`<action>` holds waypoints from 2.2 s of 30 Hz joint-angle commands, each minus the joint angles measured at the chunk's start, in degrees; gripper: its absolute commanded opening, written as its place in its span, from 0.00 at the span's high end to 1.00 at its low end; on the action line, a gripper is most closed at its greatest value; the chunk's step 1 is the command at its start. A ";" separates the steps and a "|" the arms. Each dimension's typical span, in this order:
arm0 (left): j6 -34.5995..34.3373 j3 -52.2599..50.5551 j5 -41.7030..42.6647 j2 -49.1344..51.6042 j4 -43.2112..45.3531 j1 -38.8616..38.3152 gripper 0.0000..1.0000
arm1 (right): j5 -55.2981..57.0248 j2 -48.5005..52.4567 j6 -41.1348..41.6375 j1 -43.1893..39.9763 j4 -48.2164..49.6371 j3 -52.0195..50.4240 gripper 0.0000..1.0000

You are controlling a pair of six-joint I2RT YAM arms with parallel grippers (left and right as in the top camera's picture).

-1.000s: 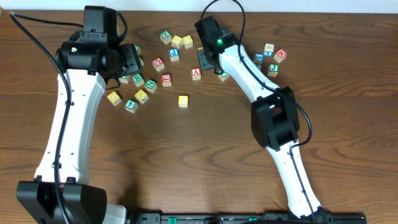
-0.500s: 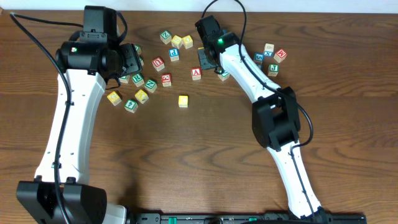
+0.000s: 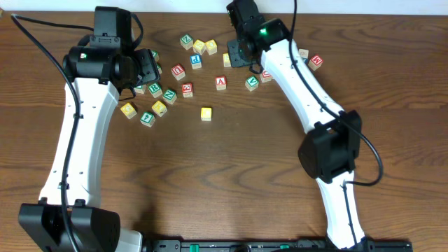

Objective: Spell out CORL
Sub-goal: 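Lower and close the right gripper on the yellow O block, then carry the yellow O block toward the placed C block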

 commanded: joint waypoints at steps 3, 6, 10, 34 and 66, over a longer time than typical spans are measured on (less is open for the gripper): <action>0.13 0.15 -0.76 0.37 -0.28 0.02 0.35 | -5.44 -3.06 0.72 -0.50 -7.13 -0.15 0.82; 0.13 0.15 -0.76 0.37 -0.26 0.02 0.35 | -8.04 -2.71 1.99 -0.46 -12.52 -0.28 0.85; 0.13 0.15 -0.76 0.37 0.31 0.02 0.35 | -8.20 -1.53 3.96 0.31 -16.79 -0.31 0.88; 0.13 0.15 -0.76 0.37 0.94 0.02 0.35 | -7.87 7.63 6.34 9.57 -15.93 -0.42 0.79; 0.13 0.15 -0.76 0.37 0.94 0.02 0.35 | -2.99 9.88 12.31 11.87 -10.75 -2.89 0.75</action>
